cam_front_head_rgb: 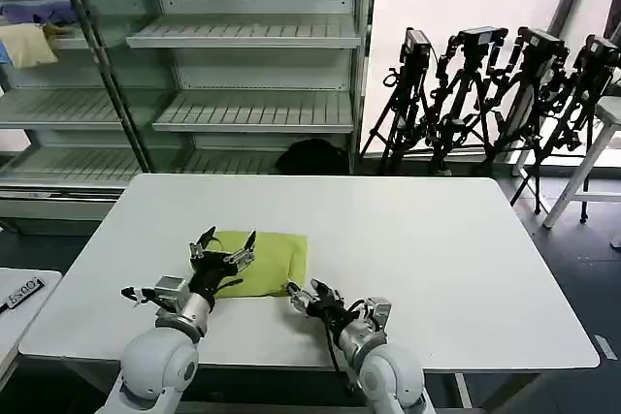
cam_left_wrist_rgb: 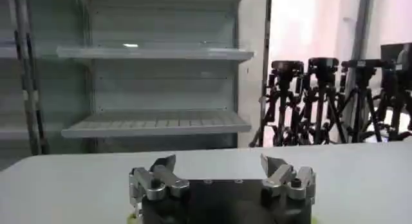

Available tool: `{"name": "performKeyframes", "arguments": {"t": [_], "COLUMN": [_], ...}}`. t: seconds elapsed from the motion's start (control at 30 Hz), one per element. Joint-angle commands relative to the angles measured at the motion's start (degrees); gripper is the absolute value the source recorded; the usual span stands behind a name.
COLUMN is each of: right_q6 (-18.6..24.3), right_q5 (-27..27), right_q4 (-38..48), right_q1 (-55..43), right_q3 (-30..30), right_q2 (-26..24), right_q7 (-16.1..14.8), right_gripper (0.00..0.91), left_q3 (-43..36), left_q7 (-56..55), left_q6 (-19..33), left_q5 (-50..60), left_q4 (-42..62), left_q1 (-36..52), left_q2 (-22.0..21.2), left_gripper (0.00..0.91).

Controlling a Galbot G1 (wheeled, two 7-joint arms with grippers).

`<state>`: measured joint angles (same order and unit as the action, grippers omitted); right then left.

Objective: Fold and organize the clothes.

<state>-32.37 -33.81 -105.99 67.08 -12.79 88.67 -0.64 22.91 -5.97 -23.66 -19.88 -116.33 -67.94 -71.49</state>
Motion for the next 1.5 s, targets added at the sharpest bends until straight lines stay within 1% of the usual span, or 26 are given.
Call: {"name": "performKeyframes", "arguments": {"t": [0.03,0.4,0.67,0.93,1.17,1.27,1.4,1.5], "right_q6": [-0.7,-0.7,-0.7,-0.7,-0.8,-0.7,-0.7,-0.7], "right_q5": [-4.7,-4.7,-4.6,-4.5,-3.9,-3.9,-3.8,-1.4], "right_q4": [2.7,2.0,-2.4,-9.5,-11.3,-11.7,-12.3,-12.6], "right_q1": [-1.1,-1.4,1.1,8.0,12.9,14.7,16.4,17.1], "right_q3": [1.2,0.9,-1.6,-8.0,-14.2,-15.6,-16.5,-15.8], "right_q2": [1.7,1.5,-0.3,-5.1,-6.8,-8.5,-9.5,-9.2], "right_q7": [0.6,1.7,2.1,0.0,-1.9,-2.4,-3.3,-4.5], "right_gripper": [0.0,0.0,0.0,0.0,0.0,0.0,0.0,0.0], "left_q3": [2.0,2.0,2.1,2.5,2.0,2.1,2.2,2.3], "left_q7": [0.1,0.0,0.1,0.5,0.6,0.6,0.7,0.7], "left_q6": [0.3,0.4,0.6,0.6,0.6,0.6,0.6,0.5], "left_q5": [-0.8,-1.1,-0.9,-0.9,-0.9,-0.9,-0.8,-0.7], "left_q4": [-1.7,-2.2,-1.7,-1.2,-0.6,-0.5,-0.5,-0.5], "left_q1": [-3.9,-4.9,-5.3,-5.3,-4.5,-4.5,-4.5,-4.7], "left_q2": [-0.9,-1.5,-1.5,-1.3,-1.5,-1.5,-1.3,-1.3], "left_gripper": [0.907,0.907,0.907,0.907,0.907,0.907,0.907,0.907]}}
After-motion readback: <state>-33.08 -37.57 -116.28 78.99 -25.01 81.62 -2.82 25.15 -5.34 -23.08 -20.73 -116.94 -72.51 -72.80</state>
